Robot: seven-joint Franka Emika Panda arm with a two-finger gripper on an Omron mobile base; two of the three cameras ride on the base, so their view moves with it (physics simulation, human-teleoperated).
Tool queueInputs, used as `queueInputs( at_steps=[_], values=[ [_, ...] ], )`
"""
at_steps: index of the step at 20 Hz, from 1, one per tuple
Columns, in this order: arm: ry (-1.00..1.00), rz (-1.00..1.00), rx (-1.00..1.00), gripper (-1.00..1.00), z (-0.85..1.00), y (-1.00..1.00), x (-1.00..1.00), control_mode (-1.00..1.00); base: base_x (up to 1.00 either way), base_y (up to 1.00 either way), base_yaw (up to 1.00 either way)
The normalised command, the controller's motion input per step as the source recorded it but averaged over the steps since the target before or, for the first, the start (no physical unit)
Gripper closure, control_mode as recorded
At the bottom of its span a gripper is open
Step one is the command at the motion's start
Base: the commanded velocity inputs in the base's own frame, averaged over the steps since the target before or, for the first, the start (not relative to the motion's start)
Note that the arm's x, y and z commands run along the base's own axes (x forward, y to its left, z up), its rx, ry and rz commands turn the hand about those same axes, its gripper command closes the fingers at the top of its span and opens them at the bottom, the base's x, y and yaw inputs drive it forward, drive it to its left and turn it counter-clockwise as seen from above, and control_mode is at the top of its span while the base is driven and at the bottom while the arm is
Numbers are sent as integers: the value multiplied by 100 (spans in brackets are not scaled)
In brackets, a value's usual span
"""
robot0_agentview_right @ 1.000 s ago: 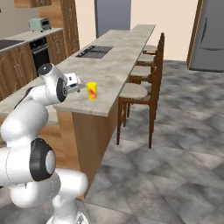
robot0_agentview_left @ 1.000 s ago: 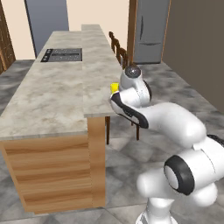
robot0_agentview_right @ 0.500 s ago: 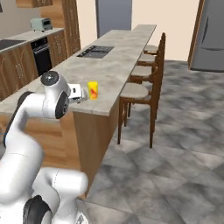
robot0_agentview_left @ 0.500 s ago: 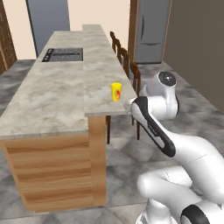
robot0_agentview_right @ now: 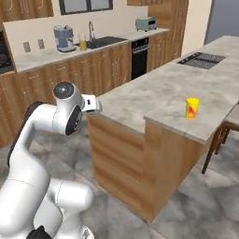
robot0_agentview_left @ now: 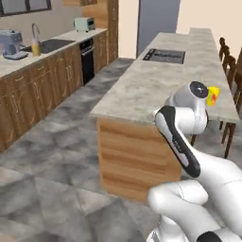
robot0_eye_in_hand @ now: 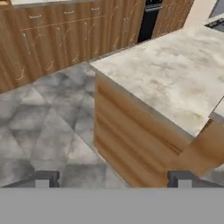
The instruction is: Place the pitcher and cup on the dining counter for serving.
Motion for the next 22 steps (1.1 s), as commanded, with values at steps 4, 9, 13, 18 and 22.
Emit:
queueInputs(
  at_steps=[4,9,13,18,22],
  values=[
    [0,0,0,-100,0,0,0,100,39,72,71],
    [0,0,0,-100,0,0,0,100,91,76,51],
    [0,0,0,-100,0,0,0,100,100,29,22],
    [0,0,0,-100,0,0,0,100,100,-19,1],
    [0,0,0,-100,0,0,0,100,100,-28,-5]
  ],
)
